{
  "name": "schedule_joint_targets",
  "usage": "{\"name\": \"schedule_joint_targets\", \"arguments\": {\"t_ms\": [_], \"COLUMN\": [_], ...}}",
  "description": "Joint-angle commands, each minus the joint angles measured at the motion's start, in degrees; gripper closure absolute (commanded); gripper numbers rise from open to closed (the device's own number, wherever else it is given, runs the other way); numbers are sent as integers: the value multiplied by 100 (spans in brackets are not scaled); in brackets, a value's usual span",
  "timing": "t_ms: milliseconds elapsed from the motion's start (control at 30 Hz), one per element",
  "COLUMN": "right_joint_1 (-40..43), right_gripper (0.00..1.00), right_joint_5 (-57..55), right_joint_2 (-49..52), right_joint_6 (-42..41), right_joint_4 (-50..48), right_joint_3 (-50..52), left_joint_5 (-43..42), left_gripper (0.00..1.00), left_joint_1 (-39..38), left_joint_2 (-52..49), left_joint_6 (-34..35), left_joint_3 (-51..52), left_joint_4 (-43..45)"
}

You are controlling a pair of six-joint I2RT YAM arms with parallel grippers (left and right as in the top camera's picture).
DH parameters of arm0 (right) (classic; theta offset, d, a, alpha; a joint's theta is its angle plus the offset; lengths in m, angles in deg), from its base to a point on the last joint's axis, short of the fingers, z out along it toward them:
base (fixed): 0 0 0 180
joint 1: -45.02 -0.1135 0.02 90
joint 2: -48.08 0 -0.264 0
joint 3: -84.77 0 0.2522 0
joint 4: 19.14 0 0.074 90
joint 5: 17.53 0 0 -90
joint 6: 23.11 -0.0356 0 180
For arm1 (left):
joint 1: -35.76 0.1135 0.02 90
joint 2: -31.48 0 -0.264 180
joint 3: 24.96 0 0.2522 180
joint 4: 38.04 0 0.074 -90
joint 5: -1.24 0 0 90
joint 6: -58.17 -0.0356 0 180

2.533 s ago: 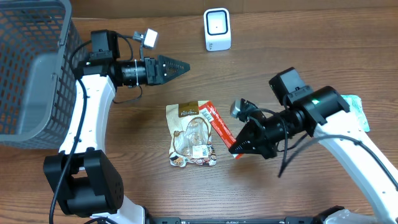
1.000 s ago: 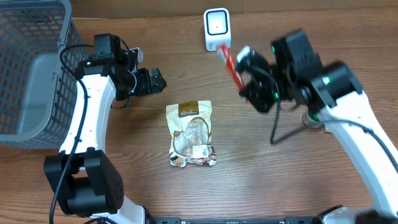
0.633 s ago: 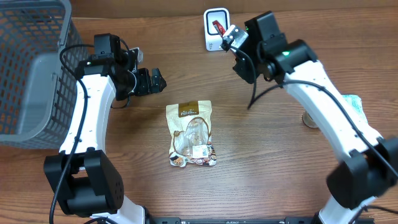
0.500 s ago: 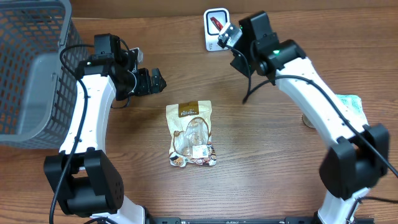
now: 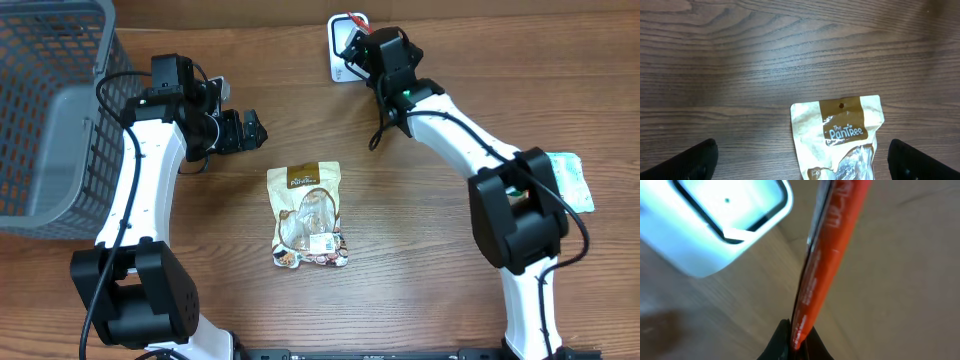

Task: Scan the item barcode
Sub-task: 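Carry the red stick right and lower it near the jar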

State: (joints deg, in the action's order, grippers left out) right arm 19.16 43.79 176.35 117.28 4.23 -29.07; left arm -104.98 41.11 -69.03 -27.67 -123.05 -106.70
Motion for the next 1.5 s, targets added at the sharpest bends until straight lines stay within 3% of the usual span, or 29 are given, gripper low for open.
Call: {"name": "schedule_joint_targets", "arguments": {"t_ms": [0, 367, 700, 900, 1100, 1267, 1467], "right_joint_1": [-22, -251, -280, -459, -629, -599, -396], "right_gripper": [96, 96, 96, 97, 97, 97, 96], "right_joint_5": [-490, -1073, -1113, -1491, -1049, -686, 173], "right_joint_2": [284, 815, 918, 767, -55, -1051, -2157], "right_joint_6": [686, 1633, 1683, 918, -284, -1456, -2962], "right_joint_4": [-293, -1528, -1333, -1016, -142, 824, 2662], "right_joint_3": [-81, -81, -81, -83, -83, -83, -83], "left_joint_5": [13, 15, 13, 15, 15, 13, 13], "left_gripper": [0, 0, 0, 0, 0, 0, 0], "left_joint_1": [-13, -11, -11, -11, -11, -11, -11], "left_joint_2": [129, 129, 129, 129, 129, 129, 129], "left_joint_6": [35, 35, 35, 35, 35, 35, 35], "left_joint_3": [-94, -94, -94, -94, -94, -94, -94], "left_joint_4": [-15, -15, -13, -15, -13, -13, -13]}}
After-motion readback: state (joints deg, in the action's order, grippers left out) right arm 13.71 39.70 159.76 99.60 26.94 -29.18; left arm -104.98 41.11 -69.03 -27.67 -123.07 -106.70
